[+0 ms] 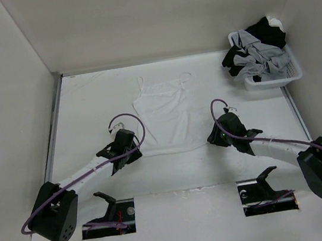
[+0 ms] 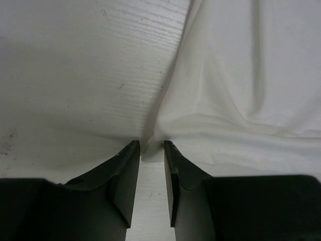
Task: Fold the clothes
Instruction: Flatten the tank top out
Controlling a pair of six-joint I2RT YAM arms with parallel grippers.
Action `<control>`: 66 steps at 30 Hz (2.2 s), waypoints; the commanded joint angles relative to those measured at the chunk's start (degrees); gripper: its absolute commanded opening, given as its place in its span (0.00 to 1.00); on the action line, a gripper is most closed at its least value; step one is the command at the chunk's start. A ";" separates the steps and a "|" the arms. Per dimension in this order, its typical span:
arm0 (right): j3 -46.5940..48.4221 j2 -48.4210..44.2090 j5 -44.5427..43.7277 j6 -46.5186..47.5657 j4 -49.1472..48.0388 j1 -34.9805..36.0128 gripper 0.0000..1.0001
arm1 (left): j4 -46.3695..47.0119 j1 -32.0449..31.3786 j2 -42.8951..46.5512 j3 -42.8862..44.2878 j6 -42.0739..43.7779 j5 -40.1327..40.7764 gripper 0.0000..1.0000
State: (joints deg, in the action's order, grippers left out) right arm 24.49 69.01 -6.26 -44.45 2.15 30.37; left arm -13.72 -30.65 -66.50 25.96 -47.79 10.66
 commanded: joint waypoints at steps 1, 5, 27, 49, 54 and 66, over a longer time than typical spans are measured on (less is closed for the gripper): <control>-0.50 -0.37 0.46 -0.29 -4.26 -1.23 0.37 | 2.11 0.29 -1.35 -1.08 0.59 -1.25 0.22; -0.76 0.07 0.72 -0.38 -4.53 -2.29 0.36 | 2.20 0.73 -0.92 -1.08 1.03 -1.43 0.13; 3.00 -15.18 3.11 0.24 2.73 -3.26 0.00 | -7.26 4.42 15.76 7.07 6.82 -2.76 0.00; 56.56 -16.64 -13.45 14.57 26.34 11.72 0.00 | -8.09 6.87 15.45 47.09 8.16 -0.80 0.01; 51.62 -7.25 3.51 10.62 16.59 -3.41 0.00 | 0.34 20.13 3.86 43.04 2.63 -9.85 0.01; 77.64 11.85 10.66 9.82 18.94 -10.55 0.00 | 1.15 24.72 -11.99 65.18 1.21 -14.52 0.00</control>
State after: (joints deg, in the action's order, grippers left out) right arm 95.85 84.71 2.37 -34.50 23.62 19.90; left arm -17.32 -6.15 -82.96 84.33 -46.74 -2.81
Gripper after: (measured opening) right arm 0.003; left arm 0.018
